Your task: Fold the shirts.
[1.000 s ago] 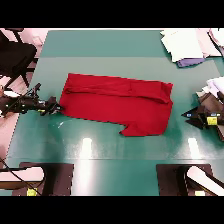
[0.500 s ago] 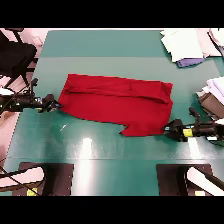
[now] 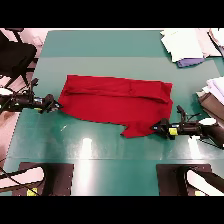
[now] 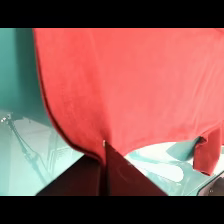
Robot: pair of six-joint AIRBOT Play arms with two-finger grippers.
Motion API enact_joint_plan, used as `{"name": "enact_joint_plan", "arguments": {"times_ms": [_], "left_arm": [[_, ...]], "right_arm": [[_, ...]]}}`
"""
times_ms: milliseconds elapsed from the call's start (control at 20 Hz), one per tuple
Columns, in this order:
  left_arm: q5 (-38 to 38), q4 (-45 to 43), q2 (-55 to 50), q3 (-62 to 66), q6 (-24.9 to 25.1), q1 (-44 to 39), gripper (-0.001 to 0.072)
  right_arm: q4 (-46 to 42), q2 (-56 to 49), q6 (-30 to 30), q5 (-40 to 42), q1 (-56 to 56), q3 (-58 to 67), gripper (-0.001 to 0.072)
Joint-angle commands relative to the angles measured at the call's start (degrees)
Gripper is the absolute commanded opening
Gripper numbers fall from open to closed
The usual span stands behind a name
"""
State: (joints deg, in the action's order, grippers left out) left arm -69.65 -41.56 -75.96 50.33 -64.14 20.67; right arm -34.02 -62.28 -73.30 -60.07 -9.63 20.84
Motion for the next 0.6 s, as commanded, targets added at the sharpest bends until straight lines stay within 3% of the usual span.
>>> {"name": "enact_joint_plan", "arguments": {"times_ms": [0,150,350,550], "left_arm": [[-0.3,0.0,0.0,0.0,0.0,0.0,0.0023],[-1.7,0.4,0.3,0.2,-0.3,0.0,0.0023],[-3.4,-0.9,7.1,0.2,-2.3,0.1,0.0022],[-1.4,1.2,15.3,0.2,-4.9,0.1,0.0022]], "right_arm": [[3.1,0.0,-0.1,1.5,4.6,0.0,0.0187],[2.7,4.4,0.3,-2.3,5.6,1.4,0.0019],[-3.9,18.9,-9.0,-6.7,5.4,6.0,0.0017],[-9.5,23.8,-14.3,-0.6,5.4,11.3,0.0017]]}}
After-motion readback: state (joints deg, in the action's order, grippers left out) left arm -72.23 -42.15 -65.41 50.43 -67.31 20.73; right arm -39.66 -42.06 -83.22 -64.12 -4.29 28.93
